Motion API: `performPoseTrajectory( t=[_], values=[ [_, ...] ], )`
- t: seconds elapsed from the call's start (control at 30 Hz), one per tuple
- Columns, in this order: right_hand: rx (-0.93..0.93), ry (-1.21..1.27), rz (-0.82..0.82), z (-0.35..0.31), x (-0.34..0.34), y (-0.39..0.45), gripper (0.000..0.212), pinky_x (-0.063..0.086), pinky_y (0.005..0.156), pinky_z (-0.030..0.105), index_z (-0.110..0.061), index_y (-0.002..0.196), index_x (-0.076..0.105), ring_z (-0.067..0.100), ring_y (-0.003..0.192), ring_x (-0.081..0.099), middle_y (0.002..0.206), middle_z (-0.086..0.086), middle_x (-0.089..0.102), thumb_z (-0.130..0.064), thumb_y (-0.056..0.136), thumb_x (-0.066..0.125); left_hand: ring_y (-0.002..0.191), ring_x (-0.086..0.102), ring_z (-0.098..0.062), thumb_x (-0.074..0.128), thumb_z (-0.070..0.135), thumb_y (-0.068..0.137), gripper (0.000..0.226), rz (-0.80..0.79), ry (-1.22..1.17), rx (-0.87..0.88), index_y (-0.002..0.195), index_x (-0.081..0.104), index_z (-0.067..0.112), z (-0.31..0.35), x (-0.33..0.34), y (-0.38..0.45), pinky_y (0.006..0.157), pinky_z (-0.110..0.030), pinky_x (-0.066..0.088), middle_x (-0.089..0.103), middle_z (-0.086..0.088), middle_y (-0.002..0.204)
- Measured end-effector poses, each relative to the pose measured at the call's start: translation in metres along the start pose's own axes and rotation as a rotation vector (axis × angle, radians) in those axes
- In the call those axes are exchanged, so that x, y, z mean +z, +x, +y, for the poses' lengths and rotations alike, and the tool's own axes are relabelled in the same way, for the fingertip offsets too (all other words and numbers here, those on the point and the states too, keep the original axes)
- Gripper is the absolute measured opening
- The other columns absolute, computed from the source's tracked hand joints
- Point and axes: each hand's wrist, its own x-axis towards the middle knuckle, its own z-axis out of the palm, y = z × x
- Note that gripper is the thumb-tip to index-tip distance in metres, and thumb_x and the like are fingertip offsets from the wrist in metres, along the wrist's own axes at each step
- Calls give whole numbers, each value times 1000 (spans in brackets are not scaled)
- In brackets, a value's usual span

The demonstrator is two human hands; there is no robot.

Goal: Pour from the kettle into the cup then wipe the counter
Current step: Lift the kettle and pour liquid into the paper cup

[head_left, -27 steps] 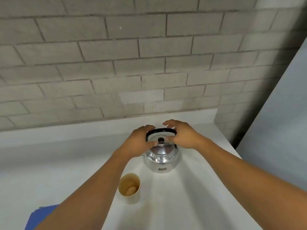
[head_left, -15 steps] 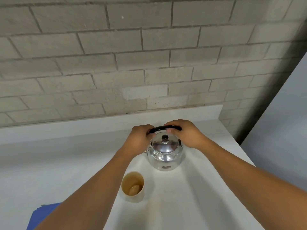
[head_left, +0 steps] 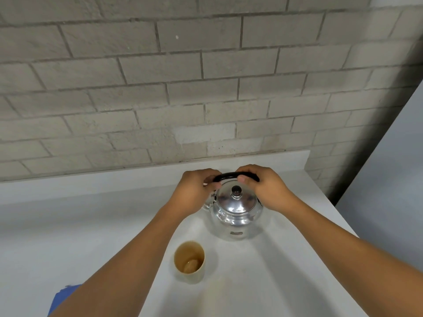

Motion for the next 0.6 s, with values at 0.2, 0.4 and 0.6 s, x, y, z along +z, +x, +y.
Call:
performPoseTrajectory(
  t=[0.2,0.4,0.6],
  values=[
    [-56,71,36,-35,-16,-22,15,50,63,8,-38,99,72,-1,87,67,97,-12,75,-24,96,67,111,66,6,88,22,85,40,98,-61,107,121,74,29,5,-35,-31,93,-9,53,72,24,118],
    [-70,65,25,-53,-28,-46,13,53,76,13,-34,101,76,6,93,70,97,-13,76,-26,94,69,132,57,-2,91,52,68,81,2,-103,82,140,59,34,-12,-66,-85,107,-22,46,62,20,140],
    [-81,86,-12,-64,-30,-64,13,60,76,40,-30,99,78,30,93,69,97,-1,75,-22,92,71,141,46,3,103,44,55,113,-167,-98,-60,151,44,39,-48,-46,-136,121,-31,39,50,23,152]
  ],
)
